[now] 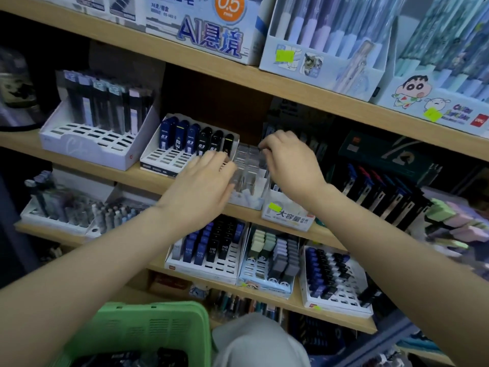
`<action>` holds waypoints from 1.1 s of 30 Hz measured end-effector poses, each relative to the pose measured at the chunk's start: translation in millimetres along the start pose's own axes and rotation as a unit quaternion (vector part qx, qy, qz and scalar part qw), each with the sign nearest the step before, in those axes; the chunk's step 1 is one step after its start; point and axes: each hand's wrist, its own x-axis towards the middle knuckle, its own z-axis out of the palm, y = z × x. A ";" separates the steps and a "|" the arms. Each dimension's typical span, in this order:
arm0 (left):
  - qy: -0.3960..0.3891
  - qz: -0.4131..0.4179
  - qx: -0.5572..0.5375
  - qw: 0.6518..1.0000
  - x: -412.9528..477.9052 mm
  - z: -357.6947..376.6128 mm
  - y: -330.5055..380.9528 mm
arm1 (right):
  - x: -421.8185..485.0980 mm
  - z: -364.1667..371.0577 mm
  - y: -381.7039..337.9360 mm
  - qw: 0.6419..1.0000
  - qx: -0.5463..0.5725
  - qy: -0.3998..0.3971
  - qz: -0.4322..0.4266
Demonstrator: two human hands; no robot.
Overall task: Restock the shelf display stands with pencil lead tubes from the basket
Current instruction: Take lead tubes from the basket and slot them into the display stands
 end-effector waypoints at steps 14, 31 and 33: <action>-0.237 -0.100 0.097 0.961 -249.1 37.5 -72.8 | -118.3 115.4 -169.3 0.966 0.158 -0.075 -0.193; -0.521 -0.479 -0.216 0.672 -399.3 212.4 -85.1 | -286.6 345.3 -256.8 0.748 0.250 -0.599 -0.136; -0.533 -0.510 -0.244 0.630 -416.8 235.3 -92.0 | -296.7 357.2 -261.6 0.724 0.261 -0.629 -0.112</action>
